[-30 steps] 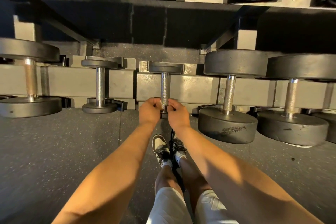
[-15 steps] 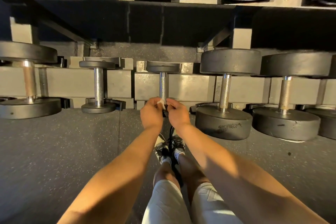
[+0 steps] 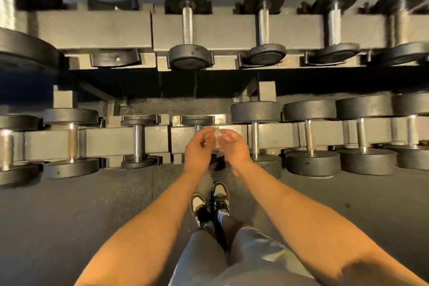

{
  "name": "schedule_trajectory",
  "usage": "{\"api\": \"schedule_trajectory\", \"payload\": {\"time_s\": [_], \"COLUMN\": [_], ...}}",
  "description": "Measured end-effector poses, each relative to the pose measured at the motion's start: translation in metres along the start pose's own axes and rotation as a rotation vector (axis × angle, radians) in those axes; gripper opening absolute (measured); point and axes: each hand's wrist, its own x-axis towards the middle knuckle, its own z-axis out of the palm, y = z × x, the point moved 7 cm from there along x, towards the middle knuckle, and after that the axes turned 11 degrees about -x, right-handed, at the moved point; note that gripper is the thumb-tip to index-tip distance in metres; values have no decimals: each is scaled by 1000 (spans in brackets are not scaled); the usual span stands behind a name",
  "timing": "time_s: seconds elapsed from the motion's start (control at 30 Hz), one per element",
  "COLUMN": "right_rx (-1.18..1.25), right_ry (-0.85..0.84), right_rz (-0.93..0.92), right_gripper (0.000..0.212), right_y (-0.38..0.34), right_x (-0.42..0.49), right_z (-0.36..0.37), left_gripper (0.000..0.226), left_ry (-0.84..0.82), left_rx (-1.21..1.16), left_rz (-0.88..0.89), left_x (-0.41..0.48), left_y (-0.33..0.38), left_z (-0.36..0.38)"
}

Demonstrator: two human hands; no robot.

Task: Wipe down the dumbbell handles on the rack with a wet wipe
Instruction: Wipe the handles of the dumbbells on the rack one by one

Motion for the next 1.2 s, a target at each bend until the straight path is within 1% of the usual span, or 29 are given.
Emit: {"api": "schedule_trajectory", "payload": {"time_s": [0.07, 0.1, 0.17, 0.23, 0.33, 0.43, 0.53, 0.6, 0.67, 0.77, 0.8, 0.83, 0.9, 0.97, 1.03, 1.07, 1.2], "right_rx": [-52, -87, -66, -15, -125, -169, -58, -3, 21, 73, 80, 67, -4, -50, -97, -135, -188], "right_ry": [25, 27, 31, 51, 112, 144, 79, 41, 13, -56, -79, -93, -90, -95, -65, -24, 187], "right_rz": [-46, -78, -140, -169, -265, -247, -164, -155, -163, -175, -189, -212, -263, -294, -315, -335, -385], "right_gripper": [41, 44, 37, 27, 30, 28, 25, 27, 27, 23, 20, 17, 11, 12, 18, 18, 20], "right_y": [-27, -40, -60, -76, -93, -105, -117, -128, -139, -154, -159, -164, -173, -181, -190, -196, -217], "right_x": [-16, -24, -38, -48, -52, -43, -22, -7, 10, 36, 44, 49, 60, 70, 83, 92, 124], "right_z": [-14, -20, -33, -48, -71, -96, -120, -137, -155, -172, -176, -179, -186, -189, -196, -201, -214], "left_gripper": [20, 18, 10, 11, 16, 18, 17, 16, 9, 17, 14, 10, 19, 22, 19, 18, 18], "left_ry": [20, 36, 27, -18, -22, 18, 78, 127, 133, 204, 224, 220, 211, 208, 225, 230, 293], "left_rx": [-12, -19, -30, -11, 49, 45, -81, -223, -315, -256, -268, -269, -238, -114, 66, 104, 50], "left_rz": [22, 16, -2, -4, 58, 68, 47, 18, 1, 48, 65, 82, 89, 62, 119, 132, 175], "left_x": [-4, -6, -8, -10, -8, -3, 5, 13, 21, 37, 44, 48, 58, 69, 82, 87, 104], "left_y": [28, 40, 60, 76, 97, 120, 135, 139, 147, 157, 160, 166, 172, 173, 175, 178, 194], "left_z": [6, 9, 17, 30, 46, 66, 95, 115, 139, 159, 164, 169, 181, 189, 191, 193, 195]}}
